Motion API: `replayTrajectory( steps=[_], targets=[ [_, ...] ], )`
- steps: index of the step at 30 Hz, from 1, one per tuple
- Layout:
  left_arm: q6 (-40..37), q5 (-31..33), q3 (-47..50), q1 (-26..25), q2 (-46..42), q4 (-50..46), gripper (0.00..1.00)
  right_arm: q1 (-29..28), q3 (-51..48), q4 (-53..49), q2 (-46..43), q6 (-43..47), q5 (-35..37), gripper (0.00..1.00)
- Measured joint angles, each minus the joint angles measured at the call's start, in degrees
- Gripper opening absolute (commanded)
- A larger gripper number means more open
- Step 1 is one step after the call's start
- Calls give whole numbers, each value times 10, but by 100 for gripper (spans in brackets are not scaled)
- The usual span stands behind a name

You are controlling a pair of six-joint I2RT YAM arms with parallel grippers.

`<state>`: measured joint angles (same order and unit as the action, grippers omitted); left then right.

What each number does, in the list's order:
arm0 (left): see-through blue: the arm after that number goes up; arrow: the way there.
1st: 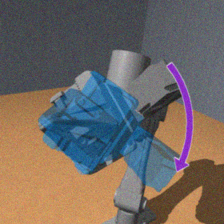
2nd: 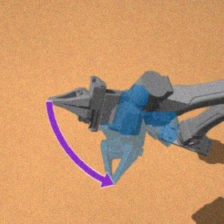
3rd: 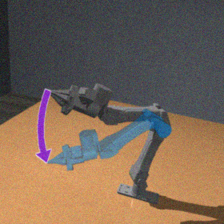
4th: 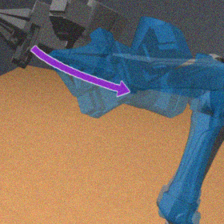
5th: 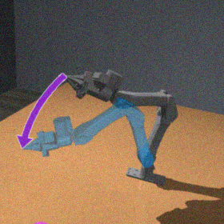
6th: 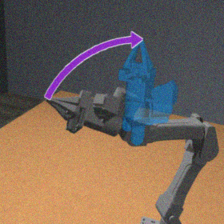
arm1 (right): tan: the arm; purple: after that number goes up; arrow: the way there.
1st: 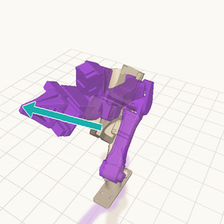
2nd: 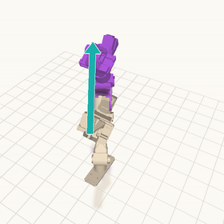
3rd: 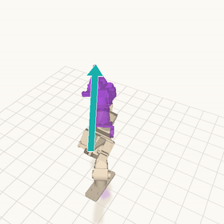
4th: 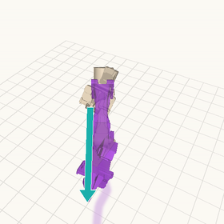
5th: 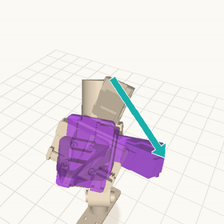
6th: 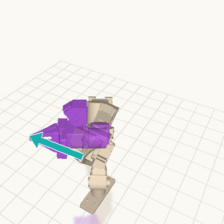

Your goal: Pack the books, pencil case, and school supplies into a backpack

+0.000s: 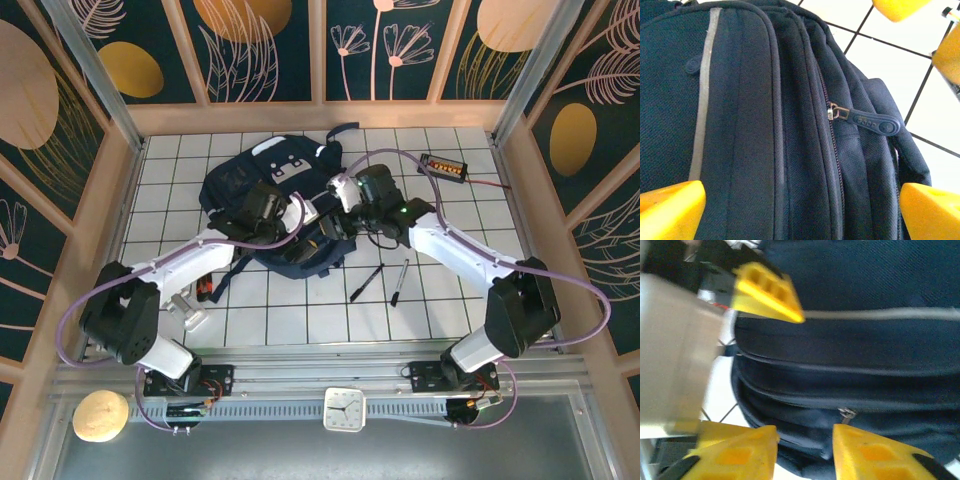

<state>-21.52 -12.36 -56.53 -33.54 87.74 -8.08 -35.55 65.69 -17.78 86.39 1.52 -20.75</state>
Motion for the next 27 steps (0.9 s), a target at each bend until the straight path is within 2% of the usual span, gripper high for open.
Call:
replayTrajectory(
  steps=[3, 6, 9, 11, 13, 14, 23, 27],
  targets=[
    [-5, 13, 0, -1, 18, 6, 89, 12, -18, 0, -1, -11, 8, 40],
    [-10, 21, -2, -1, 35, 6, 78, 16, -33, 1, -9, -21, 12, 40],
    [-14, 27, -12, -1, 56, 5, 51, 18, -38, 1, -16, -25, 12, 42],
    [-17, 28, -21, -2, 69, 1, 31, 20, -38, 5, -17, -30, 8, 51],
    [-15, 26, -30, -3, 78, -6, 7, 21, -41, 9, -16, -34, 1, 57],
    [-14, 25, -36, -3, 82, -13, 0, 22, -42, 9, -16, -36, -2, 59],
    [-7, 12, -55, -1, 55, -56, 0, 37, -43, 25, 25, -83, -66, 60],
    [-4, -4, -61, 2, 33, -79, 0, 47, -36, 32, 50, -147, -108, 59]
  ],
)
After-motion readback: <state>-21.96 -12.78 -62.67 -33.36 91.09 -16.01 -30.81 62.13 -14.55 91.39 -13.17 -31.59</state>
